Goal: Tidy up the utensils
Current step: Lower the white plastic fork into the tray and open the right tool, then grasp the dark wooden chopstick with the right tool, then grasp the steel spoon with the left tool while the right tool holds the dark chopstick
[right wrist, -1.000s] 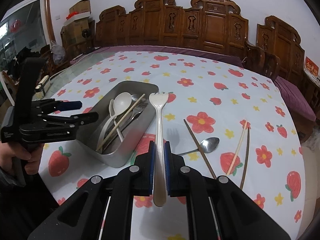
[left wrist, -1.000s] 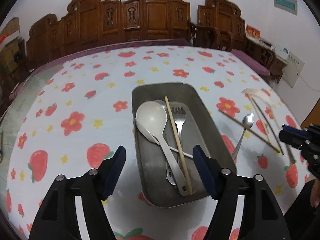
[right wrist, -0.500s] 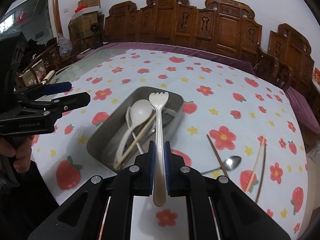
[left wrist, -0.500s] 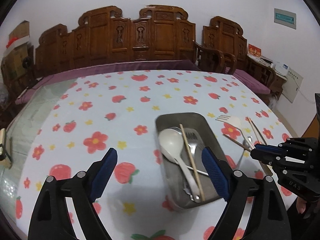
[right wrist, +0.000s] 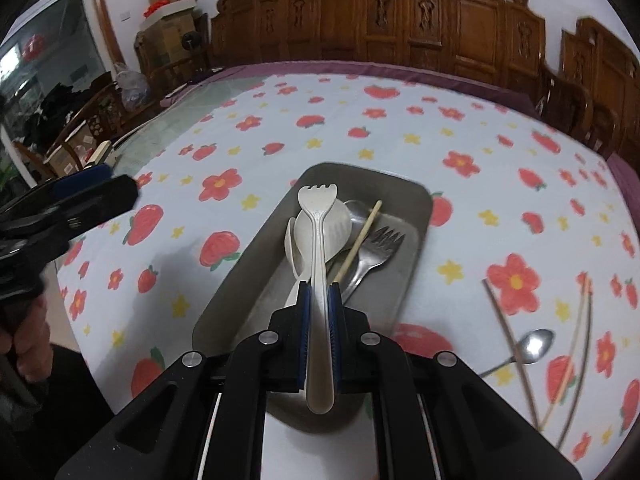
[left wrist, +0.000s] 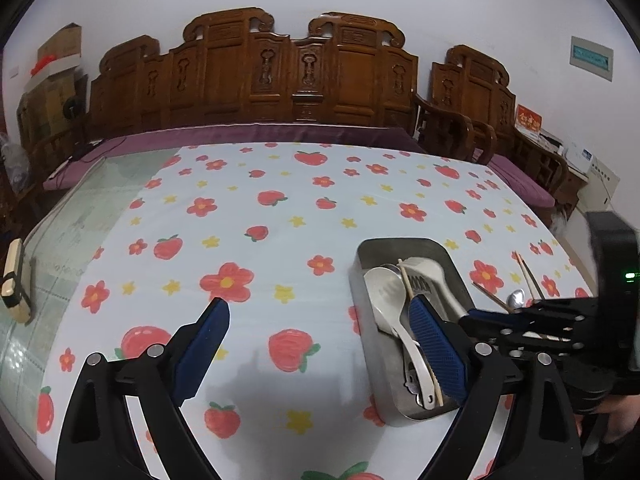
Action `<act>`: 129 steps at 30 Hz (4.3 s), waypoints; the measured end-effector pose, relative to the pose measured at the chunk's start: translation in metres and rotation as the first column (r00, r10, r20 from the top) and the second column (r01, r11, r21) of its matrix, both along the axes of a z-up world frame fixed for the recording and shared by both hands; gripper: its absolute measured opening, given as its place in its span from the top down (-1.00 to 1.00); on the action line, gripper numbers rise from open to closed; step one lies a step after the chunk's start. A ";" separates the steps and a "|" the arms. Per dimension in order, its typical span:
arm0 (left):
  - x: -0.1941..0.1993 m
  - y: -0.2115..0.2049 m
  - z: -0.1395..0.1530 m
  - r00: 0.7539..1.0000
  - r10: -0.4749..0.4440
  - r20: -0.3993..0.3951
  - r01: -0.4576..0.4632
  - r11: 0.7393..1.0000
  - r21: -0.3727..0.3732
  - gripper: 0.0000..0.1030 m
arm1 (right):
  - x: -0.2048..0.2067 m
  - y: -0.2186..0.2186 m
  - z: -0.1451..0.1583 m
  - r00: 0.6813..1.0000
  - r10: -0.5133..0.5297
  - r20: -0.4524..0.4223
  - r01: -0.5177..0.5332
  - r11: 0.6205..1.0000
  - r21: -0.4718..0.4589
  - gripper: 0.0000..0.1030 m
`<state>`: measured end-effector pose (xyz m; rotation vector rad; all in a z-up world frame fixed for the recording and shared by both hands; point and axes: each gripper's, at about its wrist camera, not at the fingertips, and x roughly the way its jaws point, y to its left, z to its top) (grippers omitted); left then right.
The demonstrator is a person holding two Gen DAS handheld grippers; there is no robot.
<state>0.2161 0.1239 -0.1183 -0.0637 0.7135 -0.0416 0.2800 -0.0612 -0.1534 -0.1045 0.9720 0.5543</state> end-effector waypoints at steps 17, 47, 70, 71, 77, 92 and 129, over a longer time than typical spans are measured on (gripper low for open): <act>0.000 0.001 -0.002 1.000 -0.002 0.001 0.002 1.000 0.008 -0.70 | 0.015 0.029 -0.033 0.989 -0.004 -0.146 0.018 0.995 0.095 0.76; -0.016 -0.098 -0.002 0.980 -0.195 0.040 0.195 0.981 -0.003 -0.70 | -0.038 -0.178 0.004 0.989 -0.137 0.054 0.138 0.990 -0.024 0.51; -0.028 -0.166 -0.035 0.945 -0.324 -0.048 0.327 0.941 0.085 -0.70 | 0.013 -0.165 -0.064 0.996 -0.054 -0.066 0.038 0.976 -0.216 0.74; -0.028 -0.167 -0.036 0.944 -0.325 -0.052 0.328 0.940 0.088 -0.70 | 0.011 -0.166 -0.064 0.996 -0.053 -0.067 0.037 0.976 -0.214 0.81; -0.033 -0.176 -0.039 0.941 -0.334 -0.060 0.339 0.934 0.114 -0.70 | -0.003 -0.179 -0.059 0.991 -0.078 -0.108 0.065 0.991 -0.114 0.88; -0.007 -0.234 -0.042 0.898 -0.424 -0.120 0.436 0.894 0.104 -0.69 | -0.055 -0.259 -0.001 0.984 -0.177 0.025 0.177 0.984 0.001 0.88; 0.105 -0.307 -0.108 0.846 -0.405 -0.347 0.464 0.880 0.105 0.47 | -0.051 -0.304 -0.019 0.966 -0.259 -0.022 0.260 0.963 0.066 0.87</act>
